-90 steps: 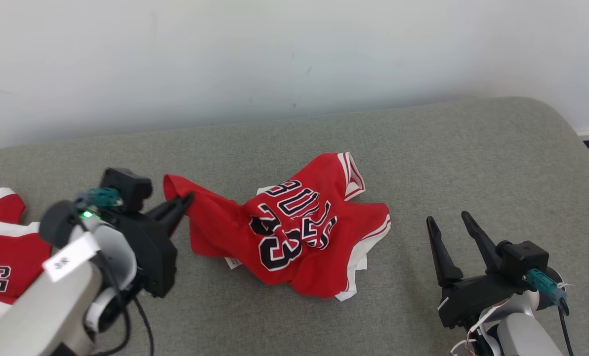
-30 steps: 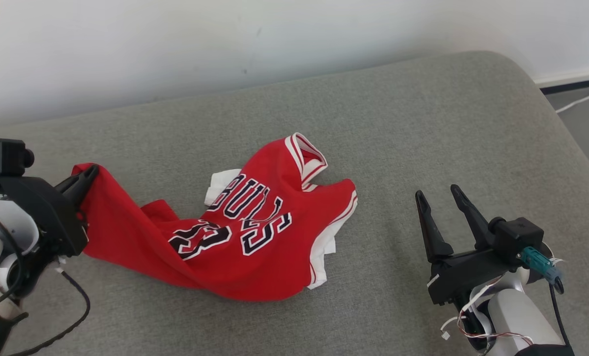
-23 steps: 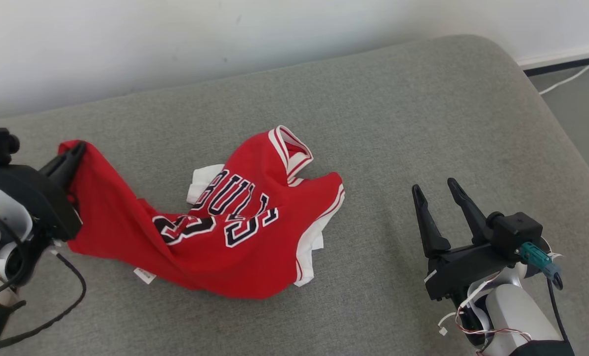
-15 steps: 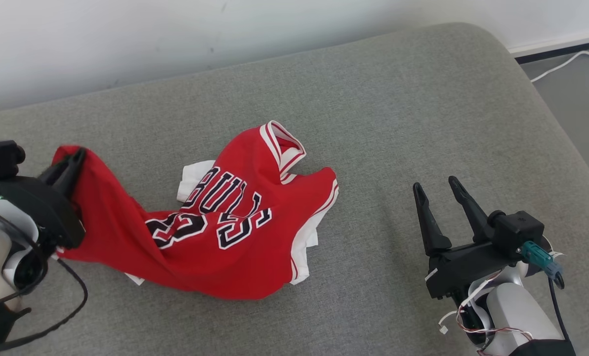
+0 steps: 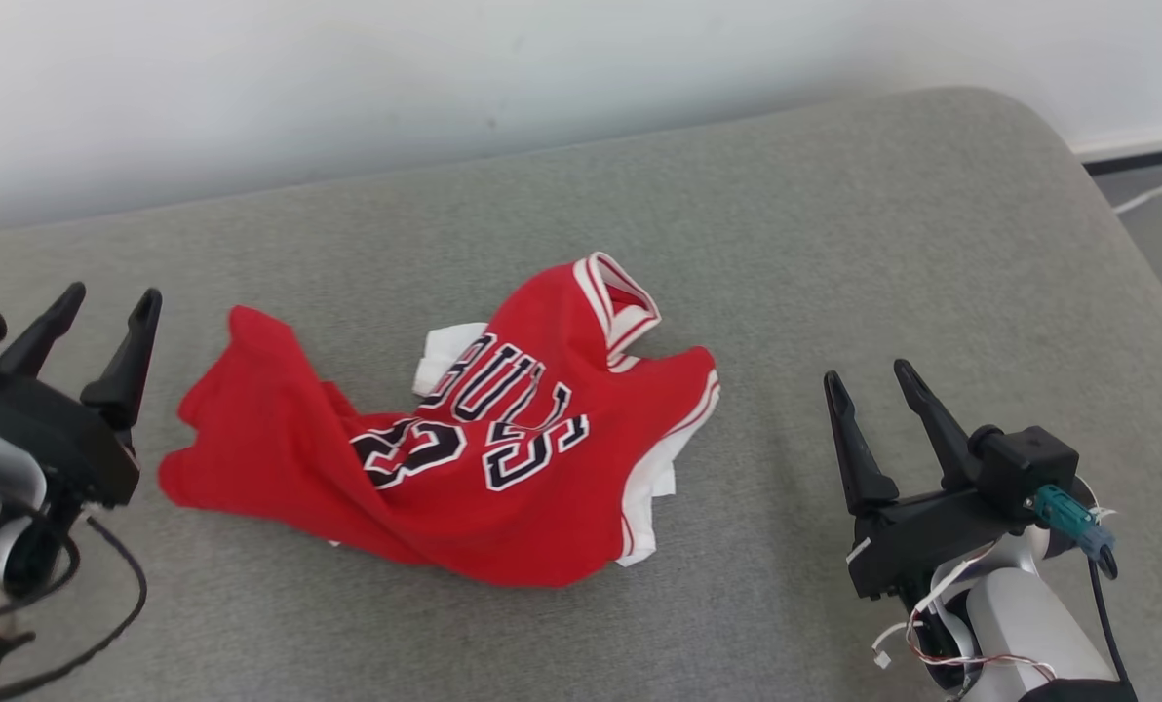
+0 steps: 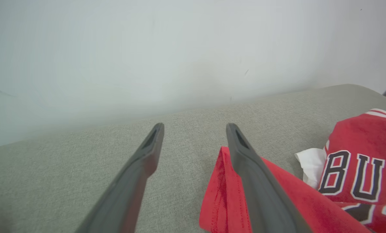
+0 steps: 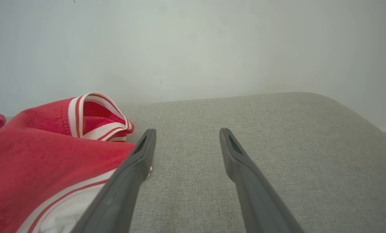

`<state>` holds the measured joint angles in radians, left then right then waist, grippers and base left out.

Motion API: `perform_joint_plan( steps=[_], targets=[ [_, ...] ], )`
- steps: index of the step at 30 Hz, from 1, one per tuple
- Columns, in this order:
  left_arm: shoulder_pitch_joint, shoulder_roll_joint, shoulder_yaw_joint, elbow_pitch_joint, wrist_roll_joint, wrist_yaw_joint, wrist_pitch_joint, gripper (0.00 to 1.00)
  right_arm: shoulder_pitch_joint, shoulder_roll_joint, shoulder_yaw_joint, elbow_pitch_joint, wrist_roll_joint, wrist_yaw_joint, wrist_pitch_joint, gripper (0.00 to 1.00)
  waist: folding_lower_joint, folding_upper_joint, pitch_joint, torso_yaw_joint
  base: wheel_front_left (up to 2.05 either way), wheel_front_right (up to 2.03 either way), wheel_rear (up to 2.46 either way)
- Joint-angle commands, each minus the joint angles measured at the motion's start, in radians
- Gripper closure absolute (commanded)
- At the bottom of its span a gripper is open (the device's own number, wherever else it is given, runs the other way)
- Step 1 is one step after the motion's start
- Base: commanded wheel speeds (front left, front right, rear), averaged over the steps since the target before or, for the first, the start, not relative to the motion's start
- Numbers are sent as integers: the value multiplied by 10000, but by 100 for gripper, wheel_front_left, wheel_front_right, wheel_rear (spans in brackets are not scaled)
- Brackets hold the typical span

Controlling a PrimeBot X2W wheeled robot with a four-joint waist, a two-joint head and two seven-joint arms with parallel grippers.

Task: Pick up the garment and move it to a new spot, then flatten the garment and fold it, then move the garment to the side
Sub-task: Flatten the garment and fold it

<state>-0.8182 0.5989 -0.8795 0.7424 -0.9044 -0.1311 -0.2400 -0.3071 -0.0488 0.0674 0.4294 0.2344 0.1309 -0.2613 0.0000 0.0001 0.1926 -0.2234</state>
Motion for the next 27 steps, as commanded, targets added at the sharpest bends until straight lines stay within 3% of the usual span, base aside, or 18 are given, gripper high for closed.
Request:
perform_joint_plan(
  steps=[1,8,17,21,27],
  targets=[
    [197,93,-13,-66,166,28,-114,0,98,-34,-38,14,-84,-3,-47,0,0,-1,-229,278,0,0,0],
    [1126,-293,1022,-1581,680,693,-270,0,300,-34,-280,26,-292,-3,-47,0,0,-1,-534,938,0,0,0],
    [2964,-770,2239,-3588,2348,1747,-267,0,500,-32,-419,72,-499,-3,-47,0,0,-1,-723,1391,0,0,0],
    [3429,-942,2319,-3494,2493,1643,-268,0,518,-44,-463,77,-585,-3,-25,0,0,-1,-736,1448,0,0,0],
    [3541,-1278,2019,-2339,2270,841,-125,0,414,-63,-409,-83,-723,-3,124,0,0,-1,-705,1396,0,0,0]
  ],
)
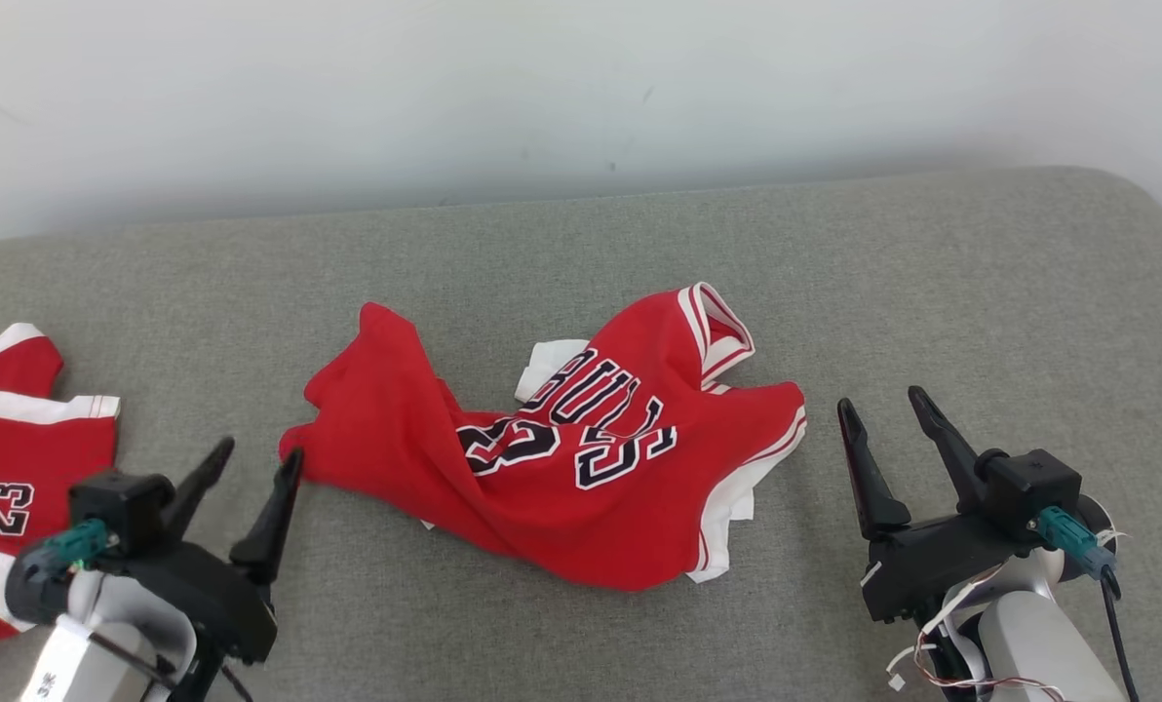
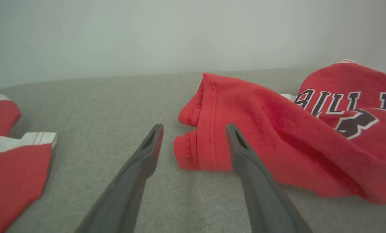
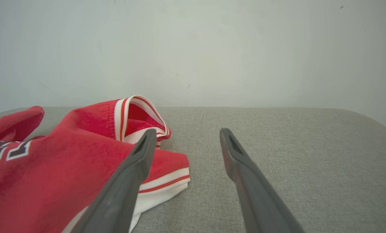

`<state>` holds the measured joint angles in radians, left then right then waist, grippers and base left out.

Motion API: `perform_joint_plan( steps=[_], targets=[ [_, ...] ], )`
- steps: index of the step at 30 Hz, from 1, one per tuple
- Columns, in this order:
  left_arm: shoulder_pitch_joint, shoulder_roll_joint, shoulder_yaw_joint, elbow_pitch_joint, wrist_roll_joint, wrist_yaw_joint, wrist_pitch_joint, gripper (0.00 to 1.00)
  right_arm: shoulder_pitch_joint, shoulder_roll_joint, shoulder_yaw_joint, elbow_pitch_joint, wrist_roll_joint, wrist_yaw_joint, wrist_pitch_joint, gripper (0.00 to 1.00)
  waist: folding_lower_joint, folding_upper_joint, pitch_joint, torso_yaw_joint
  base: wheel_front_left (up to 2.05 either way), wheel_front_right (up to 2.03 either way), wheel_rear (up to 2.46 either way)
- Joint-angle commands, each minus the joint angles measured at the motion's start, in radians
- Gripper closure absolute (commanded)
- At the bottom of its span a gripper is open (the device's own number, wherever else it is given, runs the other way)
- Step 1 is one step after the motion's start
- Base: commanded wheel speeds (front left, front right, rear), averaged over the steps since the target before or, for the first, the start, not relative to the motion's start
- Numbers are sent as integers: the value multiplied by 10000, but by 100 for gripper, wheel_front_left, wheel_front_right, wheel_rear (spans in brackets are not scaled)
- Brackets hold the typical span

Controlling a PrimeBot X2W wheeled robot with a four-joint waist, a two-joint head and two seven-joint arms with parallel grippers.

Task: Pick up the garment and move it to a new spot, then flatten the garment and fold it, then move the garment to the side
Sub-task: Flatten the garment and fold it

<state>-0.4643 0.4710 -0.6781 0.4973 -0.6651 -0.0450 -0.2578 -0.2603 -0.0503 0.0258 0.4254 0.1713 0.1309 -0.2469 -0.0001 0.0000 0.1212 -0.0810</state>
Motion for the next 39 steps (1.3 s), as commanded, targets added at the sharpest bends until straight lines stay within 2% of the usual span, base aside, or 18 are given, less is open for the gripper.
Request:
perform_joint_plan(
  steps=[1,10,17,25,26,27,28,29,39],
  targets=[
    [-66,-60,-73,384,-202,-170,185,0,-62,-65,18,-64,-88,-3,17,0,1,0,15,-50,0,0,0],
    [-725,-438,-433,2400,-801,-775,640,0,-130,-158,128,-223,-11,-3,131,0,1,0,194,-518,0,0,0],
    [-1108,-341,-768,3339,-1125,-865,757,0,-140,-149,115,-284,-14,-3,126,0,1,0,347,-931,0,0,0],
    [-1315,-300,-1517,3270,-2124,-839,1121,0,-146,-151,40,-370,-67,-3,125,0,1,0,424,-1056,0,0,0],
    [-1331,-280,-1606,3270,-2184,-830,1117,3,-114,-155,16,-393,-91,-3,124,0,1,0,417,-1035,0,0,0],
    [-1389,-233,-1702,3316,-2123,-831,1059,50,-82,-154,-4,-406,-117,-3,133,0,1,0,402,-1010,0,0,0],
    [-1425,-238,-1771,3382,-2166,-831,1020,67,-62,-150,-18,-416,-137,-3,148,0,1,0,391,-988,0,0,0],
    [-1447,-282,-1863,3407,-2237,-831,1002,100,-57,-149,-22,-426,-158,-3,157,0,1,0,374,-953,0,0,0],
    [-1776,-409,-2712,3394,-2173,-833,519,100,153,-162,-85,-438,-164,-3,222,0,1,0,-9,-498,0,0,0]
  ],
)
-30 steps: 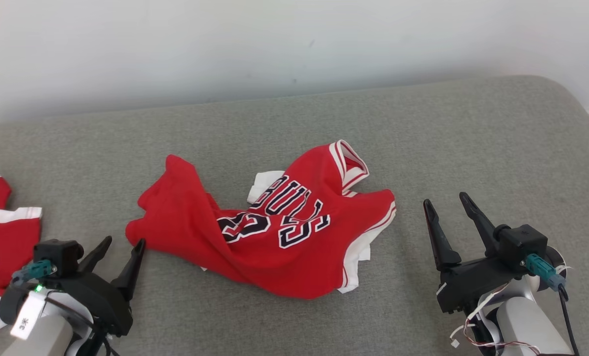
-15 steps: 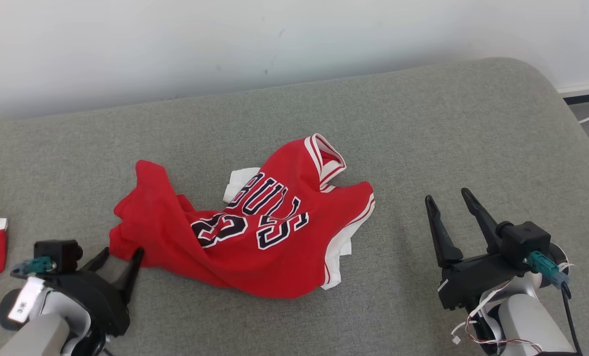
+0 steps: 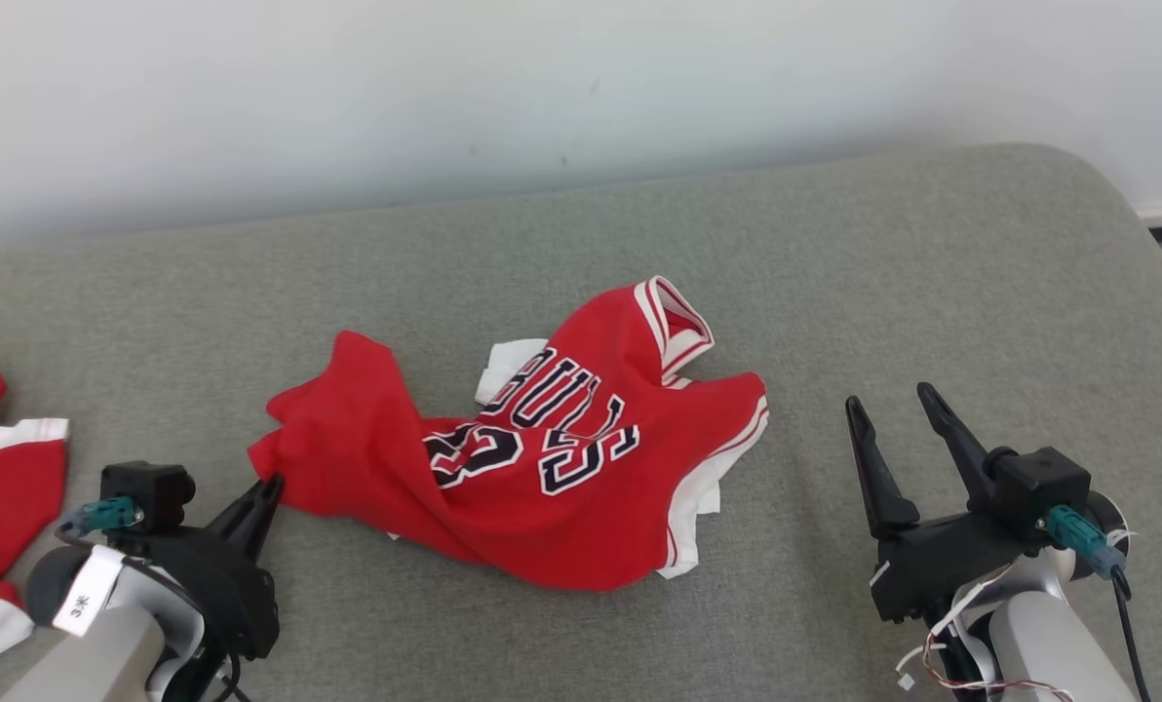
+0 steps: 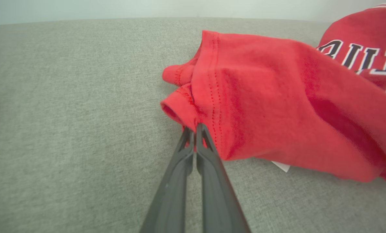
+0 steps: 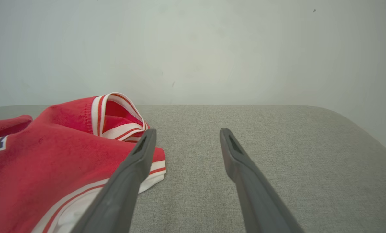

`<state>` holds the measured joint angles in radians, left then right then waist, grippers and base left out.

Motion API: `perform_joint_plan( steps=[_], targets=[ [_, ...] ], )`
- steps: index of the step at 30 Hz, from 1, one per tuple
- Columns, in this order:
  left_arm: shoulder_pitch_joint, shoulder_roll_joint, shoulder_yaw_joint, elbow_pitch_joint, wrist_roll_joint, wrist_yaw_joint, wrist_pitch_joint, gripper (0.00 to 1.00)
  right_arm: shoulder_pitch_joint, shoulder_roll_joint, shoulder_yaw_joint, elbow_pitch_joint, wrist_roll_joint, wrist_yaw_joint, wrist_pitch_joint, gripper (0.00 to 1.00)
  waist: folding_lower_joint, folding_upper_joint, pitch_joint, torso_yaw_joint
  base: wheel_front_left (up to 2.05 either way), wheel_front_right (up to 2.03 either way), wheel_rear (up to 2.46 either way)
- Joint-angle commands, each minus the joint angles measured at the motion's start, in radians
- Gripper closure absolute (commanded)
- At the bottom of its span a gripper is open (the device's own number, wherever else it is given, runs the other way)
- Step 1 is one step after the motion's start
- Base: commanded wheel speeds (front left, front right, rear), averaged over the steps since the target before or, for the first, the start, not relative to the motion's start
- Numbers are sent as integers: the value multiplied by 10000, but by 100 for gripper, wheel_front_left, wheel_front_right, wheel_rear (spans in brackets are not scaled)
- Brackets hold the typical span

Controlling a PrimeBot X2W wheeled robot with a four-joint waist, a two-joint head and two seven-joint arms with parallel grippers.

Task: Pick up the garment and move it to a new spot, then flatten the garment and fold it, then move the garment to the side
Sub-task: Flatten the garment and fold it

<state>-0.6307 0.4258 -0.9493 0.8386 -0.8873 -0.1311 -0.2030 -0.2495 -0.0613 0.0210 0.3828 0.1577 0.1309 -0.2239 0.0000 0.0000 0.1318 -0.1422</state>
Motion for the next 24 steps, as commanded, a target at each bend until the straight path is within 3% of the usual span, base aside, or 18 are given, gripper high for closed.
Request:
perform_joint_plan(
  steps=[1,6,10,24],
  targets=[
    [-117,22,-44,-47,87,28,-65,100,74,-50,-42,-7,-20,-3,-1,0,0,0,-171,164,0,0,0],
    [167,-75,-175,-595,195,246,-131,100,296,-10,-4,81,101,-3,-22,0,0,0,-572,425,0,0,0],
    [574,146,-380,-1800,294,662,195,100,476,17,-45,151,155,-3,-53,0,0,0,-859,660,0,0,0],
    [2740,2393,-650,-8509,145,3542,2187,100,660,69,-90,215,267,-3,-126,0,0,0,-1053,1273,0,0,0]
  ],
)
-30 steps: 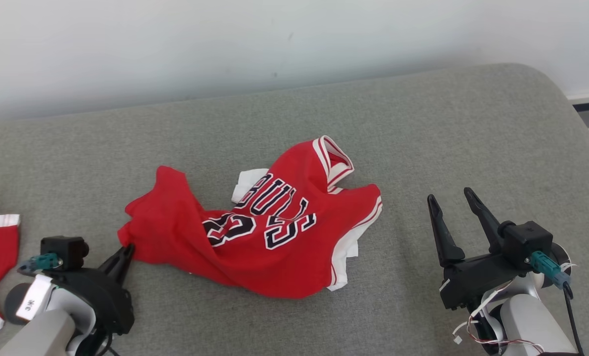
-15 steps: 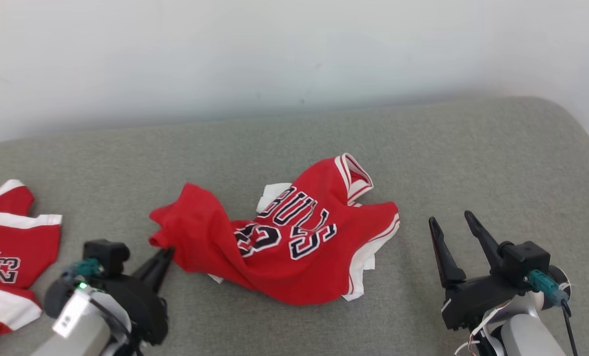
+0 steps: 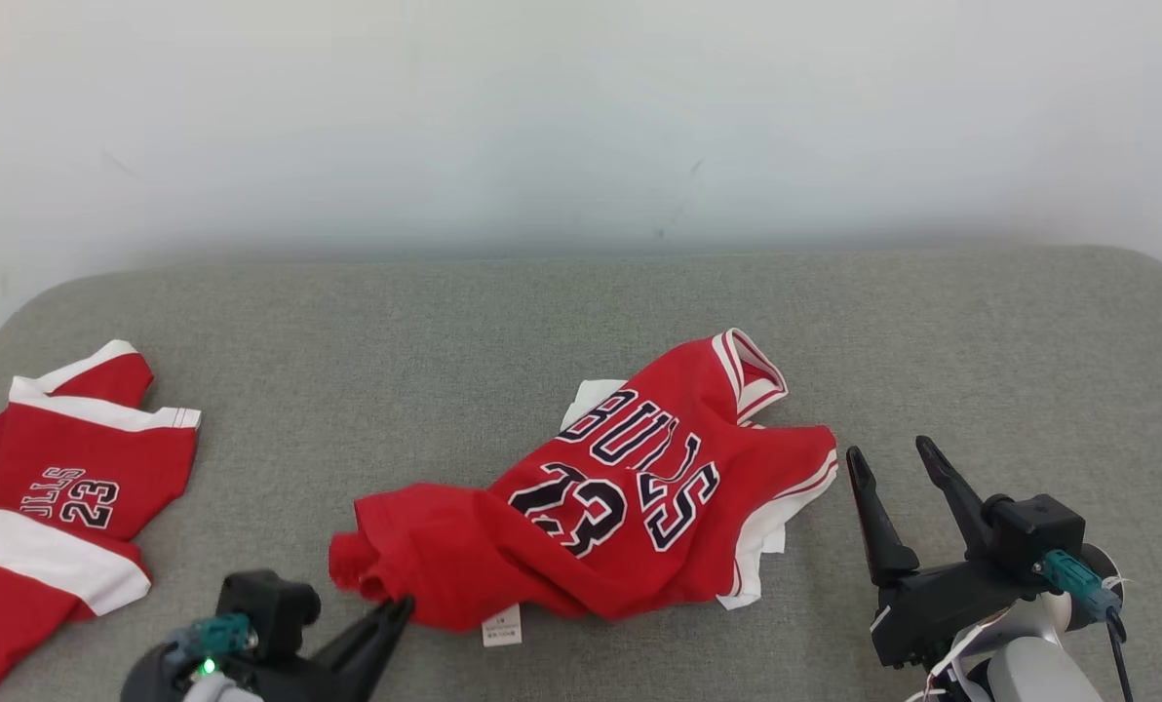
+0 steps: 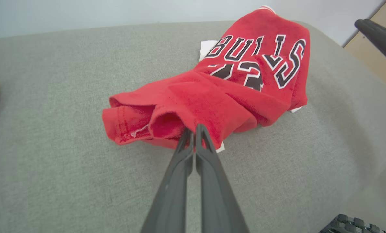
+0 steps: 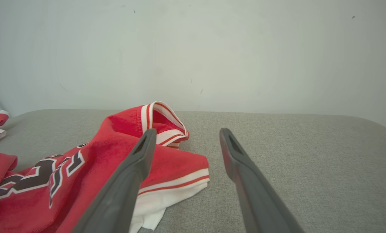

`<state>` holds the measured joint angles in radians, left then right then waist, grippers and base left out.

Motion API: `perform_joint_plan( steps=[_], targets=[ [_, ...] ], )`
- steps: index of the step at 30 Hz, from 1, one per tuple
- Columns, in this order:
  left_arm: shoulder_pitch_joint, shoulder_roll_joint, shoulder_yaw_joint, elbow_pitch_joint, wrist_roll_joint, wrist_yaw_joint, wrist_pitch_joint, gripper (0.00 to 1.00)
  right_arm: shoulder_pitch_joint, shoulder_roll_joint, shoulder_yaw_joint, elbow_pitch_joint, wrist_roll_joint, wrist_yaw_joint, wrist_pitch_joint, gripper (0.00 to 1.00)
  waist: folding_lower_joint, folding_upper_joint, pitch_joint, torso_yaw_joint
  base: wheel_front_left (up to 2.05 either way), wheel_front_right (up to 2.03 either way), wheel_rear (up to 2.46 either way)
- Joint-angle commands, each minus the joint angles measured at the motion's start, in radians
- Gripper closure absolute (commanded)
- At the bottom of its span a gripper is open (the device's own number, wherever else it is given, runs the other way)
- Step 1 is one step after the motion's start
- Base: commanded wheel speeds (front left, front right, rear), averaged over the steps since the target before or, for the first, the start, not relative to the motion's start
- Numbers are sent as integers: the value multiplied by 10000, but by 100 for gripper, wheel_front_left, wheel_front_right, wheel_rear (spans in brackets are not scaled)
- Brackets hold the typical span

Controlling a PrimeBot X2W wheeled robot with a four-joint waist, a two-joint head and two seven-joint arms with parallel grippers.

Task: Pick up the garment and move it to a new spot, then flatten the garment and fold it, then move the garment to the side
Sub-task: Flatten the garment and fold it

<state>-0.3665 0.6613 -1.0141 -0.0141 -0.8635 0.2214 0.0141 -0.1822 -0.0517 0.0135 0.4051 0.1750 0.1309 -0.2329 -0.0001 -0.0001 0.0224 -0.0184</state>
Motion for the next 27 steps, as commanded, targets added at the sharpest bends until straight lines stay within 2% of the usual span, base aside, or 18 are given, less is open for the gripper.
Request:
perform_joint_plan(
  steps=[1,5,9,12,13,14,15,16,17,27],
  targets=[
    [221,142,-17,-308,-129,157,118,100,-39,-27,-31,-5,97,-3,-37,0,1,1,70,58,0,0,0],
    [674,434,-69,-890,-323,586,462,100,-117,-17,-19,35,75,-3,-55,0,1,1,146,110,0,0,0],
    [999,406,-122,-499,-737,498,592,100,-185,-12,38,129,101,-3,-73,0,1,1,164,90,0,0,0],
    [1176,152,-130,6,-1076,240,525,100,-235,-12,90,190,118,-3,-79,0,1,1,145,44,0,0,0],
    [1192,99,-99,203,-1141,161,422,84,-242,-10,108,200,121,-3,-88,0,1,1,133,23,0,0,0],
    [1205,54,-95,392,-1128,145,352,58,-244,-10,116,207,124,-3,-96,0,1,1,125,6,0,0,0],
    [1209,14,-97,536,-1115,92,282,15,-239,-10,104,212,131,-3,-106,0,1,1,125,-6,0,0,0],
    [1209,14,-97,536,-1115,92,282,15,-239,-10,104,212,131,-3,-106,0,1,1,125,-6,0,0,0],
    [1171,-6,-44,621,-1086,94,176,0,-229,-11,87,214,140,-3,-115,0,1,1,130,-7,0,0,0],
    [869,384,614,467,-701,572,-779,0,-202,-7,16,212,58,-3,-142,0,1,1,159,60,0,0,0]
  ],
)
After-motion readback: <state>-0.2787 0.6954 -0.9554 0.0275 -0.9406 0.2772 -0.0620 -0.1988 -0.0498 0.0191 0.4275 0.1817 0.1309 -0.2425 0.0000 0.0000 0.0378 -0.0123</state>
